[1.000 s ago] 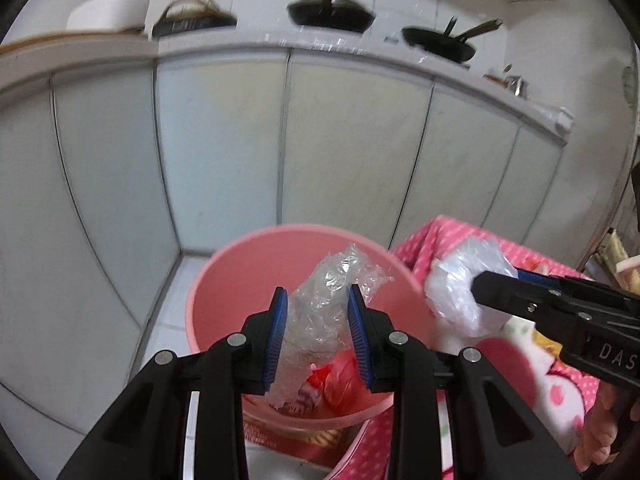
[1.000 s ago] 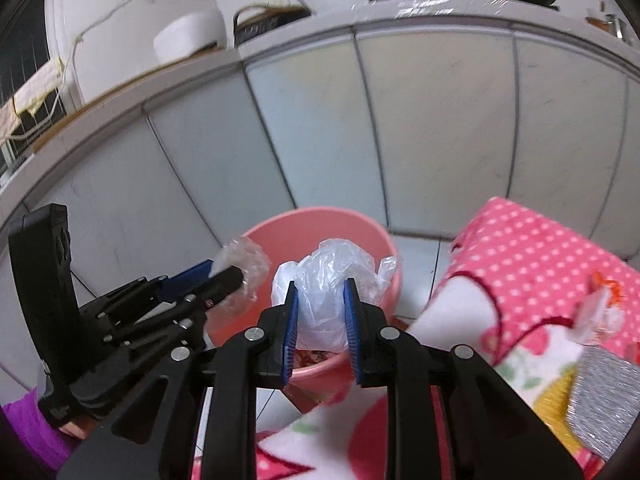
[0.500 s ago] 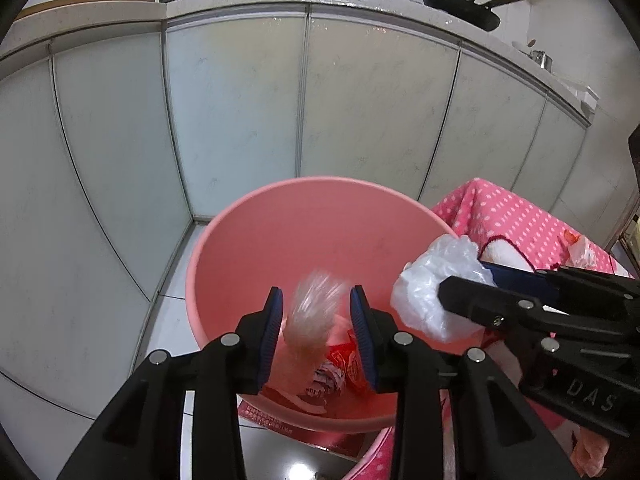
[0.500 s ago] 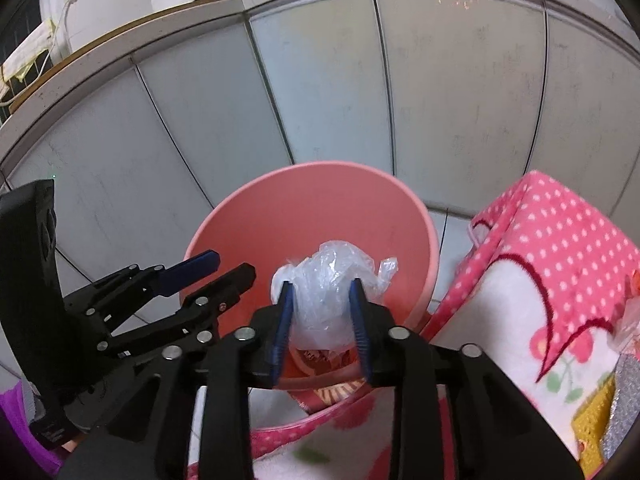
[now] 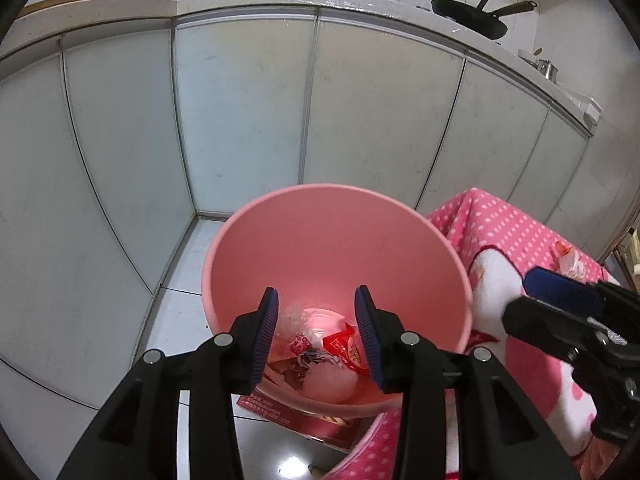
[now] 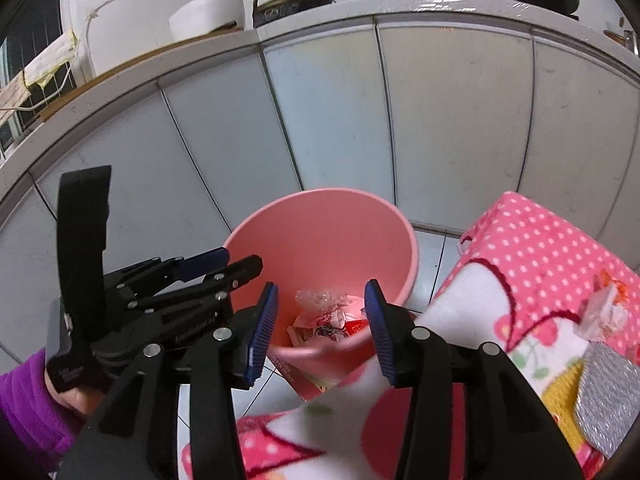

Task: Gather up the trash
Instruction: 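Return both open tools over the table toward the scrubbers and paper wrapper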

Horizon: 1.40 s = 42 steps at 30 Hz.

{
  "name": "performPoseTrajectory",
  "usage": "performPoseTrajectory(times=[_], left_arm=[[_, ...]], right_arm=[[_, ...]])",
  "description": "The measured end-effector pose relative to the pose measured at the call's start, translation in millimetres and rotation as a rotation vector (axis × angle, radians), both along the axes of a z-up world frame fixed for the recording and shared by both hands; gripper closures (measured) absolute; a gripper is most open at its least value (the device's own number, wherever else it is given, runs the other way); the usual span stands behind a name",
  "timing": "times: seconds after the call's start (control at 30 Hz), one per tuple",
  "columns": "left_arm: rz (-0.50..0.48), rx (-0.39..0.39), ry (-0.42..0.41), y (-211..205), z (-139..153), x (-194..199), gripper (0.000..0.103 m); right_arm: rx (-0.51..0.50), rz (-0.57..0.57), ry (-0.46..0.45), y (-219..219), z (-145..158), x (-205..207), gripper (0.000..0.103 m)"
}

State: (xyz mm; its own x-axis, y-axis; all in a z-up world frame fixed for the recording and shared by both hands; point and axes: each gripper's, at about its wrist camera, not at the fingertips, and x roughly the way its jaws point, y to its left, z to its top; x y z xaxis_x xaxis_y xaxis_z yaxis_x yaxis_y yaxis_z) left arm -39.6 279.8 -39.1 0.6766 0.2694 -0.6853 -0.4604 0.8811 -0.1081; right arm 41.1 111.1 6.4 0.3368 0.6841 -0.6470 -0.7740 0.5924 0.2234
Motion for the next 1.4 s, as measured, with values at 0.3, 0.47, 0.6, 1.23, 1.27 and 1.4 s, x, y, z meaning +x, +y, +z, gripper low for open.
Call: performPoseTrajectory(times=[0.3, 0.47, 0.6, 1.23, 1.27, 1.4], left_arm=[[-0.071, 0.035, -0.035, -38.4, 26.7, -6.0, 0.064], [-0.114, 0.047, -0.052, -62.8, 41.3, -3.8, 0.064], [-0.153, 0.048, -0.054, -80.7, 48.3, -1.7, 0.064], [-0.353, 0.04, -0.049, -166.8, 56.7, 12.4, 0.064], [-0.361, 0.047, -0.049, -171.5, 57.2, 12.9, 0.064], [-0.383, 0.067, -0.047, -184.0, 58.3, 15.6, 0.064]], right_arm=[[0.04, -0.02, -0.021, -42.8, 11.7, -19.7, 0.057], [0.06, -0.05, -0.016, -66.1, 16.6, -23.3, 0.057], [0.074, -0.08, -0.025, -88.7, 20.6, -24.8, 0.057], [0.102, -0.24, -0.07, -176.3, 26.3, -33.7, 0.057], [0.1, -0.242, -0.072, -178.2, 25.7, -34.5, 0.057], [0.099, -0.253, -0.086, -187.8, 25.0, -38.3, 0.057]])
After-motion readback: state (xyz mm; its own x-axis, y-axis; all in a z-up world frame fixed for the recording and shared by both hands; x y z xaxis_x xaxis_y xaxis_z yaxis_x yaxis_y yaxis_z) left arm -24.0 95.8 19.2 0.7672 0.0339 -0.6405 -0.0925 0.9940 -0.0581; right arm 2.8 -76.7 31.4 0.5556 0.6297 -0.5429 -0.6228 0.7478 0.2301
